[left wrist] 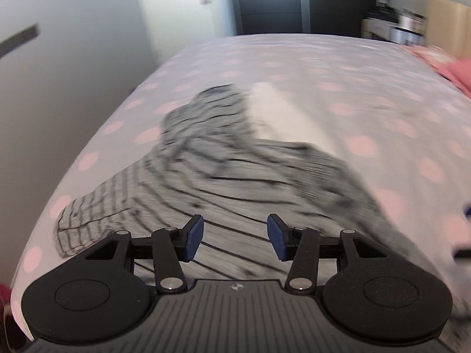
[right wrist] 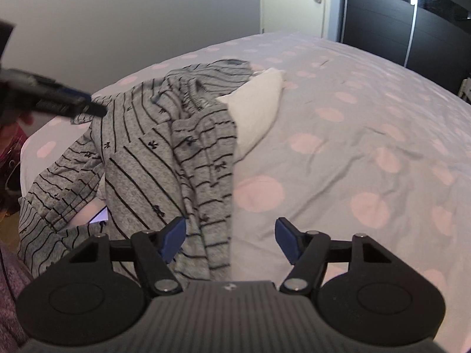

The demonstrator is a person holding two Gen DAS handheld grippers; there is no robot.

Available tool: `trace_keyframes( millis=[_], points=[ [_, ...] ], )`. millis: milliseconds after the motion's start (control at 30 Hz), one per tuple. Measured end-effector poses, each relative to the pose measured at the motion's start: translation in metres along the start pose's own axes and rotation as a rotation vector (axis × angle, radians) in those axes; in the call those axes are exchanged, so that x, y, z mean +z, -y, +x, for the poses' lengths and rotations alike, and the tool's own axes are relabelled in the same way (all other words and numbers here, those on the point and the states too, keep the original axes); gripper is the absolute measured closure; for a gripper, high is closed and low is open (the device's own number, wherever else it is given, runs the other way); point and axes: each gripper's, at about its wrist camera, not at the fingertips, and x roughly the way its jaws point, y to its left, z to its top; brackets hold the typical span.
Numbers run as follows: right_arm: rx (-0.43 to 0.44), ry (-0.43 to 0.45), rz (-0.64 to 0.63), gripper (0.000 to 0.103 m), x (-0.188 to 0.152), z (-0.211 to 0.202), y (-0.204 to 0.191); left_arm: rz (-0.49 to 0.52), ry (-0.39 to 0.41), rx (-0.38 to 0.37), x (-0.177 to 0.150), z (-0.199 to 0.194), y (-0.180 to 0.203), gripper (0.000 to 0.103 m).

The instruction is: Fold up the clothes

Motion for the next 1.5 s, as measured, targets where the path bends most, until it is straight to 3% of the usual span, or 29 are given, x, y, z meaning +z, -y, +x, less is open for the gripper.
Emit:
trace_keyframes(
  millis=[167, 400, 500, 567, 600, 667, 733, 1033, 1167, 1500],
  points=[
    [0.024, -0.034, -0.014, 0.032, 0.013, 0.054, -0.013, -0.127, -0.008, 0.106, 0.012, 0.059, -0.053, 0.054],
    [0.015, -0.051, -0.047, 0.033, 0.017, 0.103, -0.017, -0.160, 0.031, 0.172, 0.019, 0.111, -0.093, 0.054],
    [0.023, -0.064, -0.038, 0.036, 0.019, 0.117, -0.015, -0.163, 0.015, 0.129, 0.022, 0.125, -0.094, 0.054],
    [0.029, -0.070, -0.033, 0.052, 0.020, 0.124, -0.015, -0.161, 0.013, 0.116, 0.022, 0.127, -0.092, 0.060],
    [0.030, -0.072, -0.034, 0.069, 0.021, 0.126, -0.015, -0.160, 0.012, 0.109, 0.023, 0.128, -0.091, 0.066],
    [0.036, -0.074, -0.022, 0.089, 0.024, 0.127, -0.014, -0.157, 0.010, 0.097, 0.023, 0.130, -0.089, 0.090],
    [0.036, -0.068, -0.009, 0.095, 0.026, 0.124, -0.011, -0.148, 0.016, 0.113, 0.024, 0.127, -0.087, 0.098],
    [-0.124, 0.082, 0.097, 0.098, 0.045, 0.059, 0.029, -0.151, 0.067, 0.178, 0.042, 0.092, -0.074, 0.103],
    [-0.211, 0.161, 0.162, 0.099, 0.044, 0.011, 0.056, -0.167, 0.146, 0.184, 0.061, 0.060, -0.055, 0.103],
    [-0.346, 0.251, 0.298, 0.099, -0.003, -0.121, 0.106, -0.120, 0.352, 0.086, 0.125, -0.012, 0.053, 0.103]
  ],
)
